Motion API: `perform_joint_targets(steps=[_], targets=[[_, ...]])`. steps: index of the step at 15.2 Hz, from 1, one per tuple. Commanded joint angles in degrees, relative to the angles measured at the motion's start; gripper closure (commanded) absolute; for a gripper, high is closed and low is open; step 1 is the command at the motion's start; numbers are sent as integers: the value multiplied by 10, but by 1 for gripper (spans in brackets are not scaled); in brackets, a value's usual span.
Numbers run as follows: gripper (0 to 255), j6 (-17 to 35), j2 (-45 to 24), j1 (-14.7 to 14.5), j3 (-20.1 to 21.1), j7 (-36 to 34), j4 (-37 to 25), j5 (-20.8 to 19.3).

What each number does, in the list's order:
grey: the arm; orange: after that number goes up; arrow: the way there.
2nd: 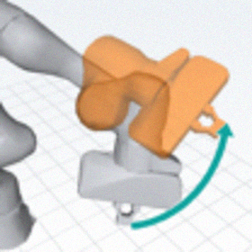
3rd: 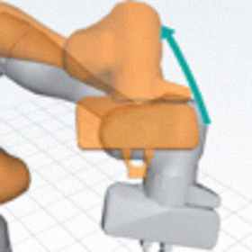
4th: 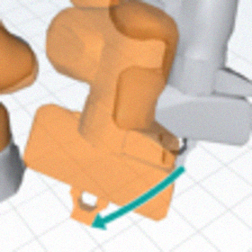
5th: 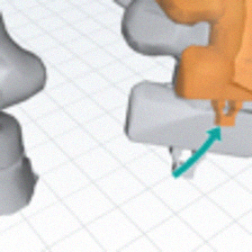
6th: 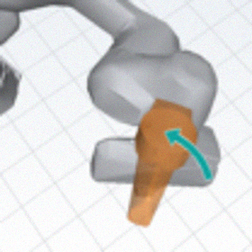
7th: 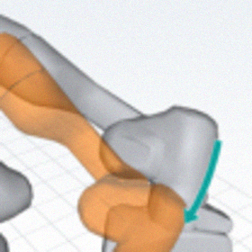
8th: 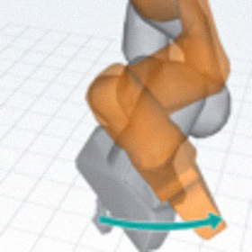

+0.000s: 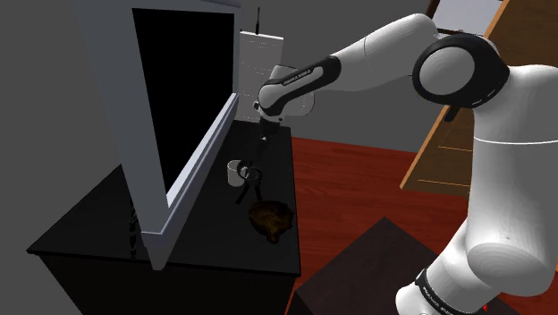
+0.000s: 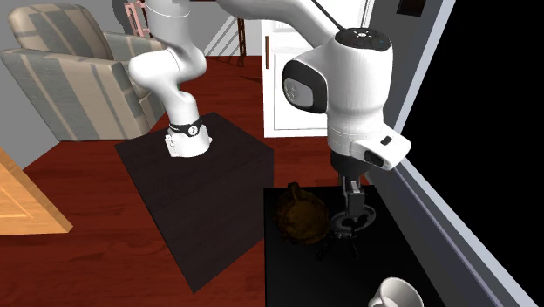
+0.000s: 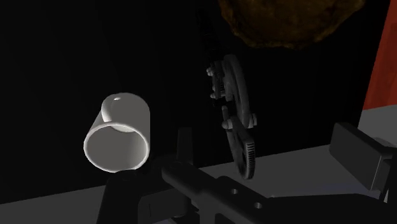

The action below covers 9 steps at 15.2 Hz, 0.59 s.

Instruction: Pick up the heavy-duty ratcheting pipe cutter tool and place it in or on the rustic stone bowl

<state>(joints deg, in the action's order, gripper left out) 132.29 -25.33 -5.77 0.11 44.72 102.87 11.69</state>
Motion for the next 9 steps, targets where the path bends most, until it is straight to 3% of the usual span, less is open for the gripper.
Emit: perform_joint_targets(steps=[1, 9], targets=[[0, 3, -23, -2, 7, 8, -23, 3], [0, 42, -62, -6, 11, 10, -23, 7]])
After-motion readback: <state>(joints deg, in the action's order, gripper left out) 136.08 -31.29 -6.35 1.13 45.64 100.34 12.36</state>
